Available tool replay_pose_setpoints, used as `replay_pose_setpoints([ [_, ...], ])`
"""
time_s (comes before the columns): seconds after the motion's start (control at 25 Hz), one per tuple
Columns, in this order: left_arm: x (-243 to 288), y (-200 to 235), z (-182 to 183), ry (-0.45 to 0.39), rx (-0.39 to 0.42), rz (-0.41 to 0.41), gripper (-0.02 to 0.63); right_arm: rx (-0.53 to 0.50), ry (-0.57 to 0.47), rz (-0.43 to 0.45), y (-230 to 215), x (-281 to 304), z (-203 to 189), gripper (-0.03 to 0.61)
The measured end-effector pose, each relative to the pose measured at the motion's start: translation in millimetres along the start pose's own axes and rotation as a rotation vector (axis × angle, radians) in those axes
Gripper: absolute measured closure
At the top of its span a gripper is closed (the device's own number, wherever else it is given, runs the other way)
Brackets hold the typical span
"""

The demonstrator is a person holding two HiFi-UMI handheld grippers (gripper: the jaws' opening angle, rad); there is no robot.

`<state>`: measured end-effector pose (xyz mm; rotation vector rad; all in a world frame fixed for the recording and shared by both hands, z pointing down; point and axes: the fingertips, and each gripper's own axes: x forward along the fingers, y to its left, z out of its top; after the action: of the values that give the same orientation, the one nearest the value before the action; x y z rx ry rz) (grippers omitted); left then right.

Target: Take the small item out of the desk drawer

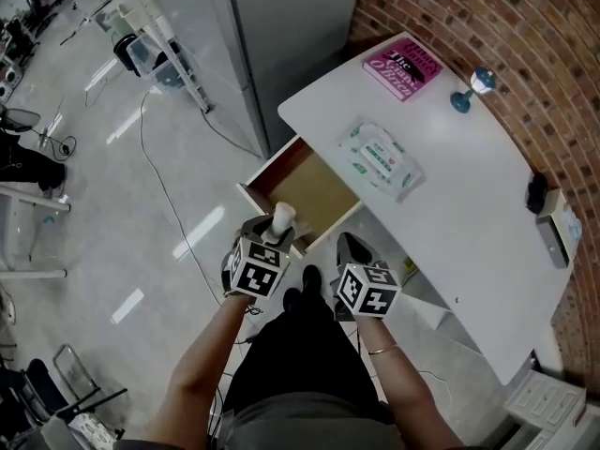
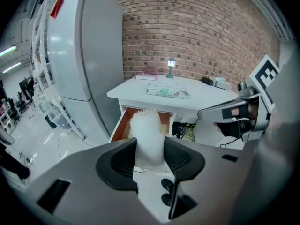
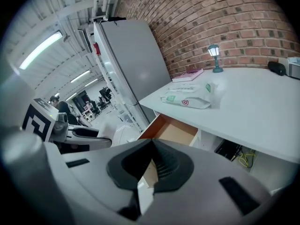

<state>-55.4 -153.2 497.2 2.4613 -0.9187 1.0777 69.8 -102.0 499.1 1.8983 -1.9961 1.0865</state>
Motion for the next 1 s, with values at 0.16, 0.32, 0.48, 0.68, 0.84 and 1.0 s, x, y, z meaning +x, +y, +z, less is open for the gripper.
replay_pose_setpoints([
  [0.16, -11, 3, -1, -0.032, -0.09, 0.004, 0.43, -0.023, 0.009, 0.011, 7, -2, 2, 0.574],
  [0.32, -23, 10, -6, -0.057, -0.155, 0.031, 0.43, -0.05, 0.029, 0.025, 14, -1, -2, 0.574],
  [0.48, -32, 16, -13, -0.079, -0.225, 0.047, 0.431, -0.084, 0.041, 0.034, 19, -1, -3, 0.575],
  [0.68, -45, 22, -21, -0.1, -0.278, 0.07, 0.43, -0.136, 0.038, 0.041, 27, -2, 3, 0.575],
  [0.84, -56, 31, -28, -0.126, -0.315, 0.107, 0.43, -0.158, 0.033, 0.058, 35, 0, 7, 0.575],
  [1.0, -66, 41, -32, -0.153, -0.352, 0.131, 0.43, -0.175, 0.028, 0.077, 46, 0, 13, 0.575],
])
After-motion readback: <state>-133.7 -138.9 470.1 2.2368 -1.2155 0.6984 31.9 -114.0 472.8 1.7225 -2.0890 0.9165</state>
